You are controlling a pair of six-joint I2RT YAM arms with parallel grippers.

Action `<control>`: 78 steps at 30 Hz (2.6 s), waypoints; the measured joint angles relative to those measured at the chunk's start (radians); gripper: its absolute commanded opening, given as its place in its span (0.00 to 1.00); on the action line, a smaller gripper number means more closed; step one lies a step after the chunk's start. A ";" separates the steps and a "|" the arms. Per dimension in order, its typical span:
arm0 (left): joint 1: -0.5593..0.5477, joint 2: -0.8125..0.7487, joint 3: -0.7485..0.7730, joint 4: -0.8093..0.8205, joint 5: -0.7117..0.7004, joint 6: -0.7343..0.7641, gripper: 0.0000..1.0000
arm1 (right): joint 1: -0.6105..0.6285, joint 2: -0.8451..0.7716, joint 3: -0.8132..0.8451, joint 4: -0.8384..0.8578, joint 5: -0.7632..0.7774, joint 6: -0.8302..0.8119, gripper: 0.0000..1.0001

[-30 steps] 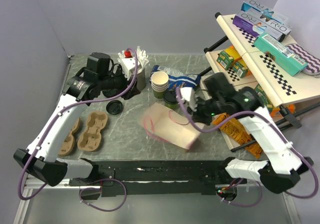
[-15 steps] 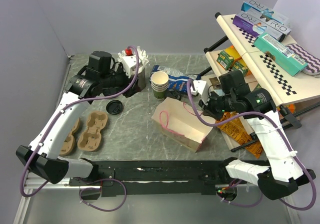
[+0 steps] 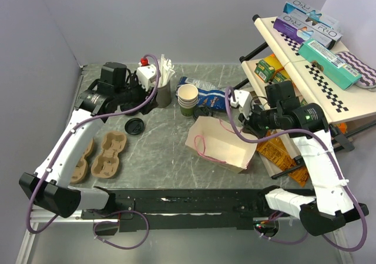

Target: Pack the takeout coffee

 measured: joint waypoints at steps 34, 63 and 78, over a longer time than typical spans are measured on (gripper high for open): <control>0.311 0.042 0.093 -0.112 -0.185 -0.027 0.70 | 0.345 0.575 0.578 -0.002 -0.327 0.162 0.00; 0.366 0.010 -0.213 -0.532 -0.176 0.373 0.56 | 0.345 0.611 0.529 0.067 -0.203 0.230 0.00; 0.484 0.097 -0.312 -0.388 -0.140 0.174 0.56 | 0.345 0.610 0.498 0.082 -0.160 0.256 0.00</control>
